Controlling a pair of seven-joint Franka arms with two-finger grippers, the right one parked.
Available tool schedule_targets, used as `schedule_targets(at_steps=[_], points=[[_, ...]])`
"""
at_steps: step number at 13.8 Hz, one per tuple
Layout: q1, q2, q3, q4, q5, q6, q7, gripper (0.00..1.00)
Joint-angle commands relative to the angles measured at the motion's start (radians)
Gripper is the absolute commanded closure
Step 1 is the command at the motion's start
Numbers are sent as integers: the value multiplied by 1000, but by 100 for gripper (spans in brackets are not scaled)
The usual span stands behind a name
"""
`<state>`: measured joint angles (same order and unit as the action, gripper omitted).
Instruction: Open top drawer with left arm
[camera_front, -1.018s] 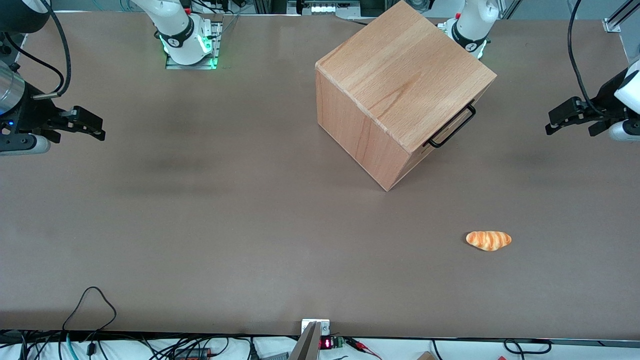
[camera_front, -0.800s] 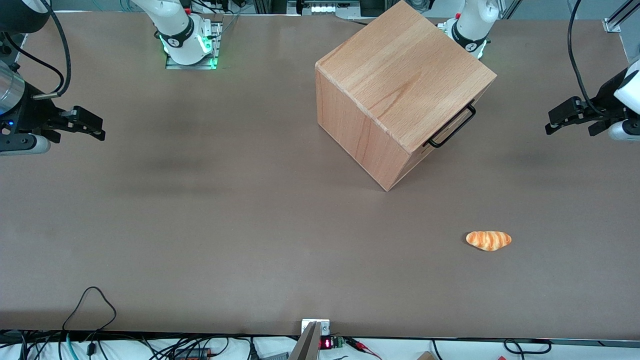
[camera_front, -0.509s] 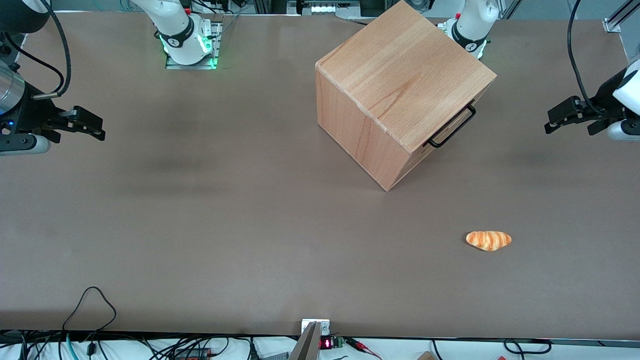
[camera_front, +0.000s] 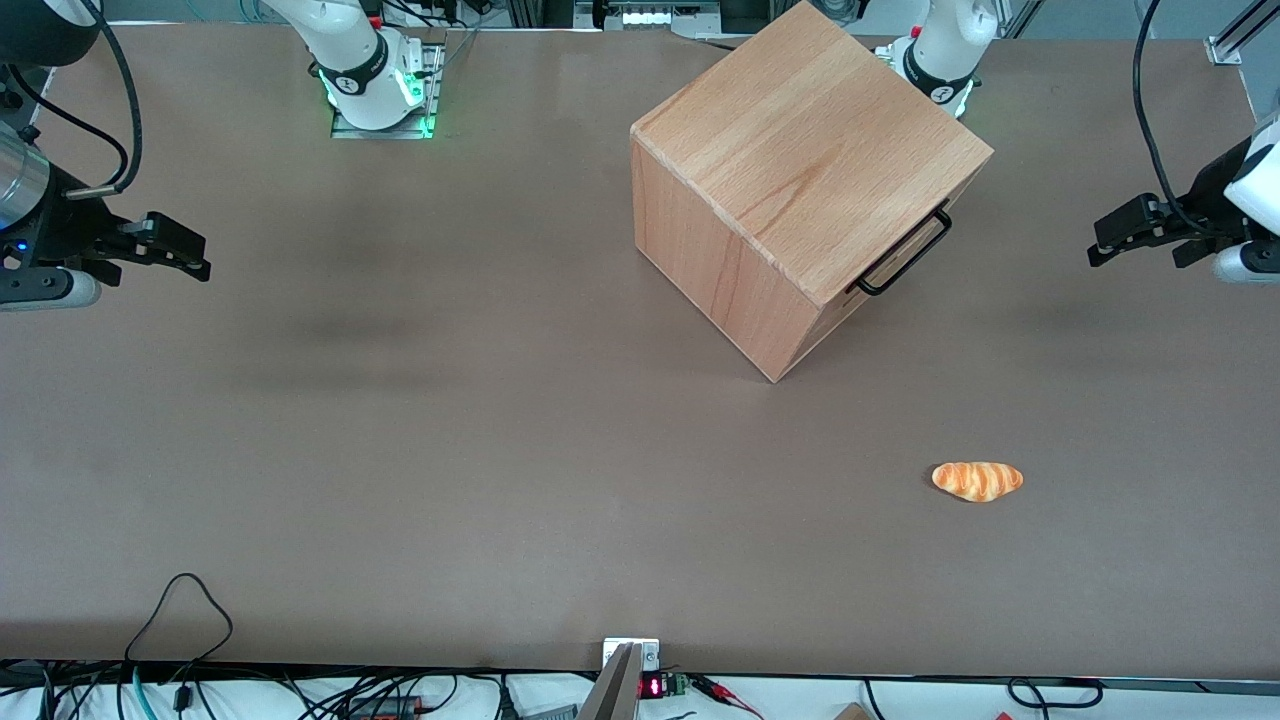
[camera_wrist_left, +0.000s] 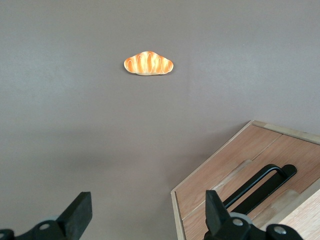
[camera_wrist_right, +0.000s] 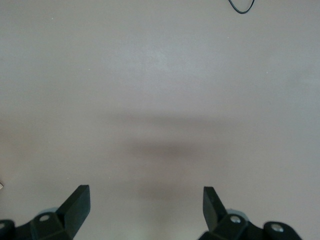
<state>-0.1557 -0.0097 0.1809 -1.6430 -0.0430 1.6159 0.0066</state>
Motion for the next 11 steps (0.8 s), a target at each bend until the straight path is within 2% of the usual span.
schedule_targets(at_steps=[1, 6, 11], points=[[4, 8, -3, 22, 15, -22, -1, 0], [2, 31, -12, -35, 5, -10, 12, 0], [-1, 39, -29, -93, -2, 13, 214, 0]])
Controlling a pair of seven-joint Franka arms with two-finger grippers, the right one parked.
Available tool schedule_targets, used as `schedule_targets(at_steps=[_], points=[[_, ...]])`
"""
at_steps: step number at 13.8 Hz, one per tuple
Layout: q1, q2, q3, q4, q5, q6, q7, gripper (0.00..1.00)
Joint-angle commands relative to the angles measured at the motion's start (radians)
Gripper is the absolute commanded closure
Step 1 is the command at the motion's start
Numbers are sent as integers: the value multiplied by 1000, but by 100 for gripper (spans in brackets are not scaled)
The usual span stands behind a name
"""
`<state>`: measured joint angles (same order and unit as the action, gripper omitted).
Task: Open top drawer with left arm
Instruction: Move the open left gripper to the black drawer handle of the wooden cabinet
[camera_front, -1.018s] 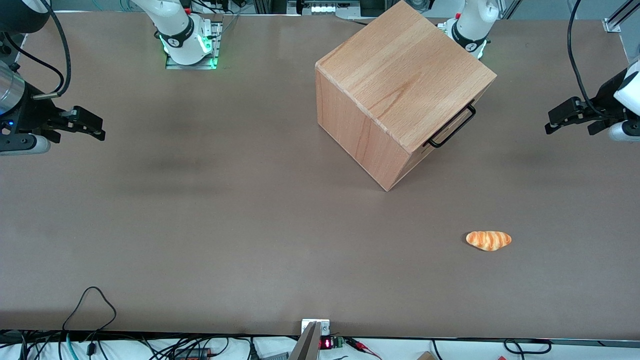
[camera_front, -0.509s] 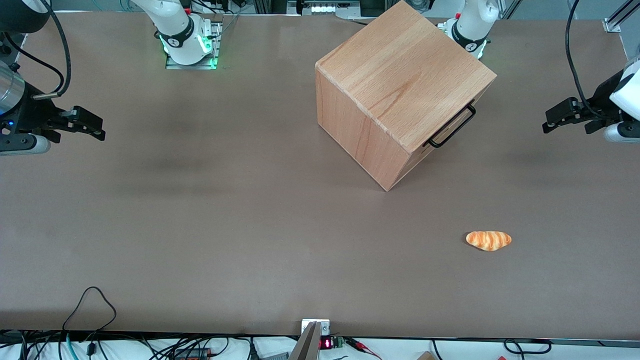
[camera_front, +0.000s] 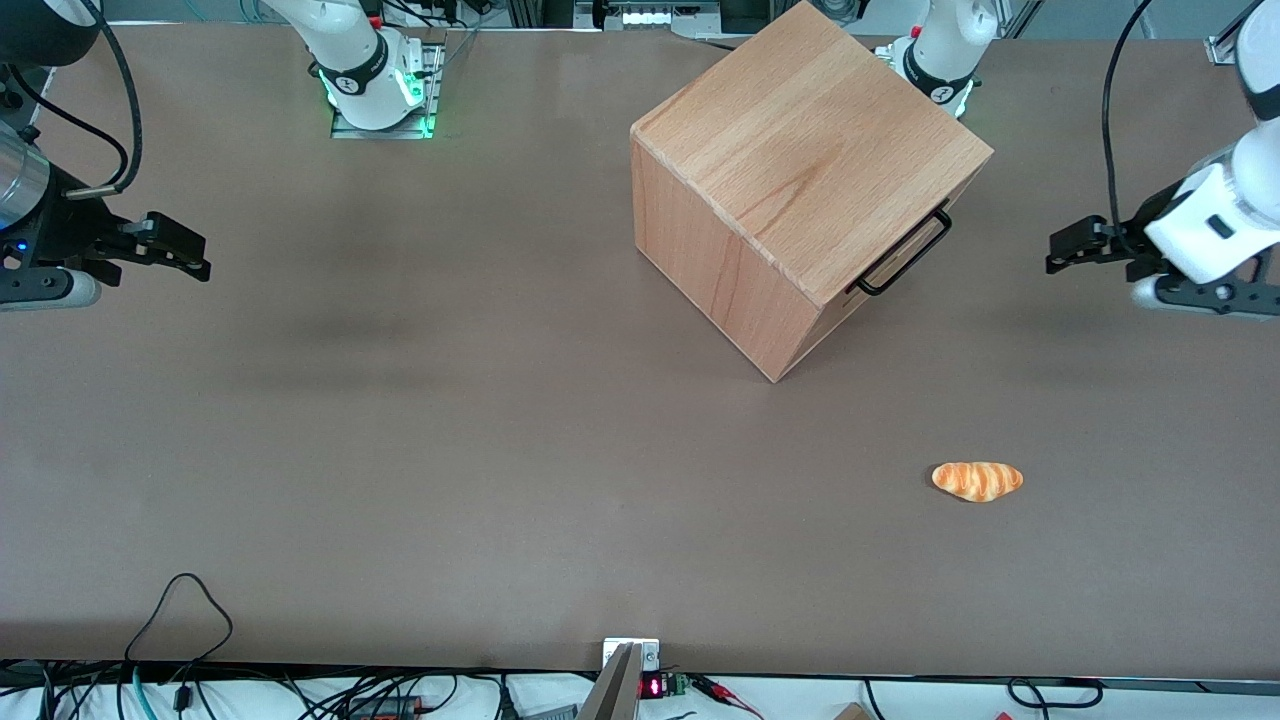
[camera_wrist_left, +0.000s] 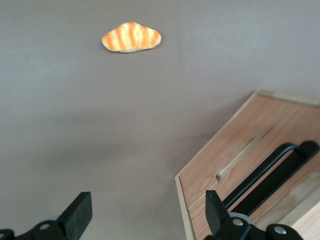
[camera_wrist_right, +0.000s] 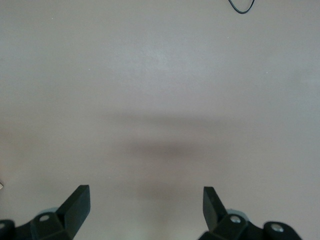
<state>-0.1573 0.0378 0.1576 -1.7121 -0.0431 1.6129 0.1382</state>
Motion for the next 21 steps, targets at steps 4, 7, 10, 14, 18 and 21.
schedule_targets(at_steps=[4, 7, 10, 14, 18, 21], points=[[-2, 5, -35, -76, -59, 35, 192, 0], [-2, 10, -46, -119, -138, 38, 195, 0], [-4, 13, -72, -155, -179, 42, 205, 0], [-4, 16, -85, -224, -192, 105, 322, 0], [-4, 19, -102, -265, -199, 153, 405, 0], [-4, 19, -105, -280, -224, 156, 426, 0]])
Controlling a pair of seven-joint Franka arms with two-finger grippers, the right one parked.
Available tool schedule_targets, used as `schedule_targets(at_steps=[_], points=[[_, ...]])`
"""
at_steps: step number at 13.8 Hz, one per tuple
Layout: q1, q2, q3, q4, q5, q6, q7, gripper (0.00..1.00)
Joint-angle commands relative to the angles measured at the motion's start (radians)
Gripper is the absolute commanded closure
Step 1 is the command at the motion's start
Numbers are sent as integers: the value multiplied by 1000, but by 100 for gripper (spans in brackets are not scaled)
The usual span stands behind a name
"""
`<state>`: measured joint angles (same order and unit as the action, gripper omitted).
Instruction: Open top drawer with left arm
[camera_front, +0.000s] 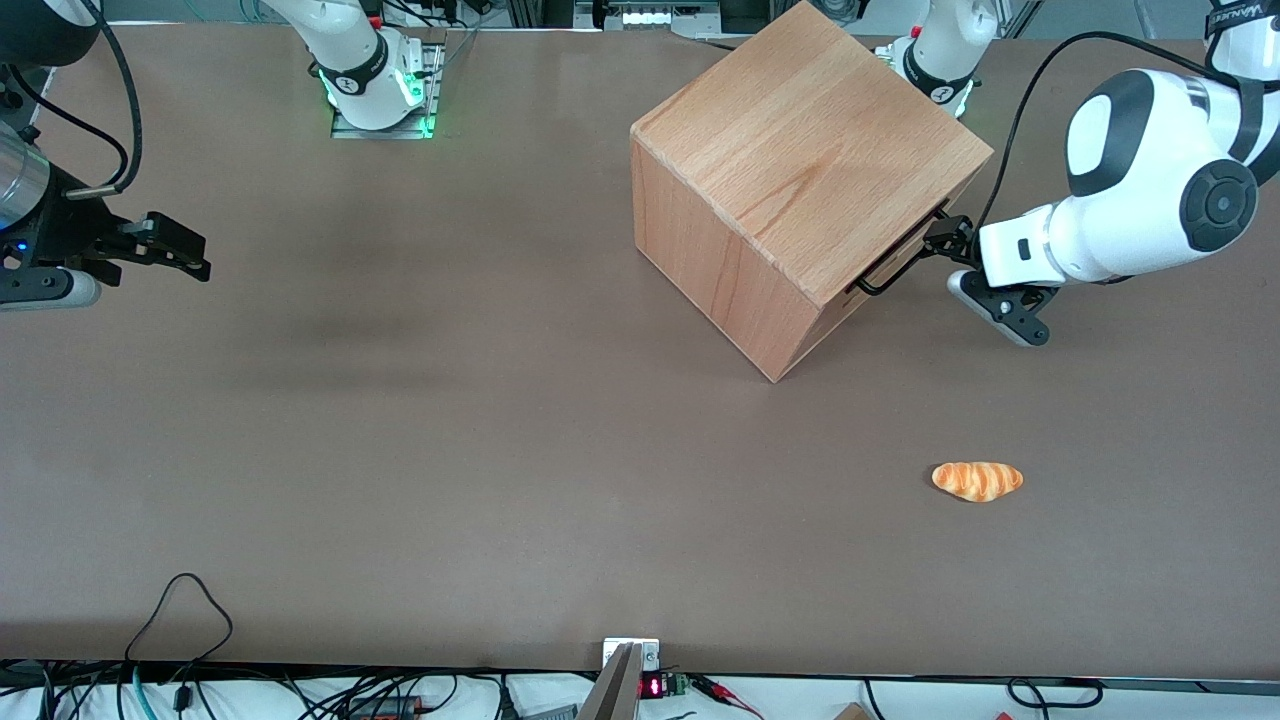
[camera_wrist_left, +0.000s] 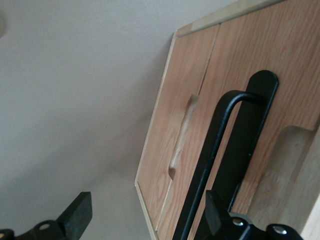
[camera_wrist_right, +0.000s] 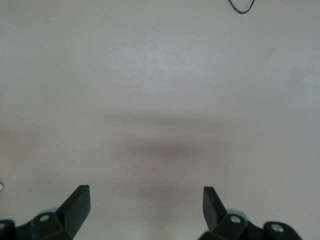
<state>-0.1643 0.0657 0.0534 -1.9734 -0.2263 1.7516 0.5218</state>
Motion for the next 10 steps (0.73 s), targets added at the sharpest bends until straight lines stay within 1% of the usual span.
schedule_targets(at_steps=[1, 4, 10], points=[[3, -9, -4, -19, -42, 17, 44, 0], [3, -9, -23, -22, -48, 19, 58, 0], [3, -7, -23, -71, -57, 91, 115, 0]])
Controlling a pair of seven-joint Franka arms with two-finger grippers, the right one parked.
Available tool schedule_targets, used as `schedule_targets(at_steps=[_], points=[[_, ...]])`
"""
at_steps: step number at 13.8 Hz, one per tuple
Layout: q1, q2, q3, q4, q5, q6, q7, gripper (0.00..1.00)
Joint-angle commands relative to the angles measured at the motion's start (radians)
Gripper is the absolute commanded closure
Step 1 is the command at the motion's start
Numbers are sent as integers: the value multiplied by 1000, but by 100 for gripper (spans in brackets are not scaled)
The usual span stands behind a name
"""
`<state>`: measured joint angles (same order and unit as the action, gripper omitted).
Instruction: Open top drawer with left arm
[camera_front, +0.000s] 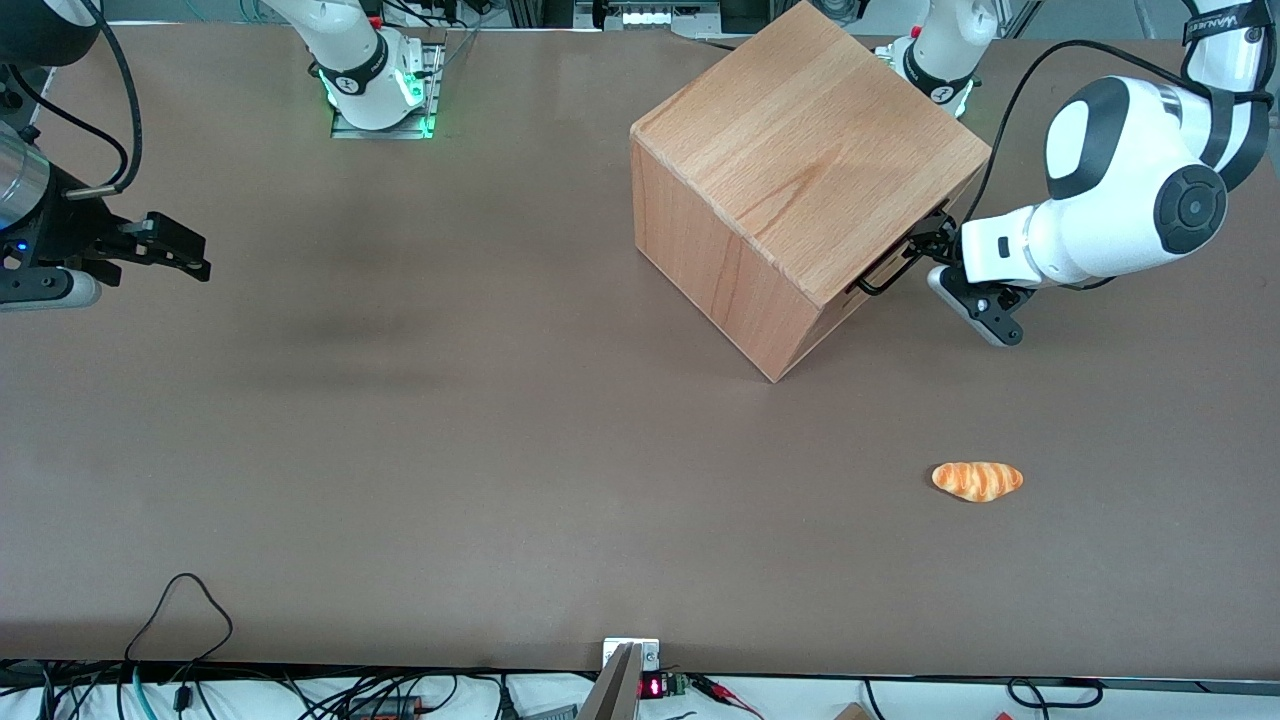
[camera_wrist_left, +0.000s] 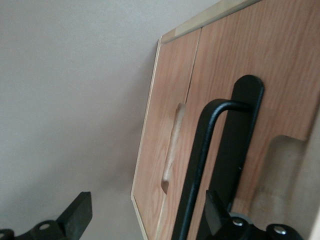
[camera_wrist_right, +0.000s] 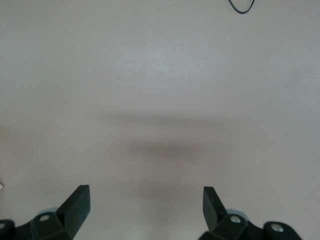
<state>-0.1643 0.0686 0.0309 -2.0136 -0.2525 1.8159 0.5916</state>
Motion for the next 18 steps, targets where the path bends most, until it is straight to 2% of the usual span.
schedule_targets(at_steps=[1, 18], points=[[3, -10, 0, -31, -31, 28, 45, 0], [5, 39, 3, -91, -19, 224, 169, 0]])
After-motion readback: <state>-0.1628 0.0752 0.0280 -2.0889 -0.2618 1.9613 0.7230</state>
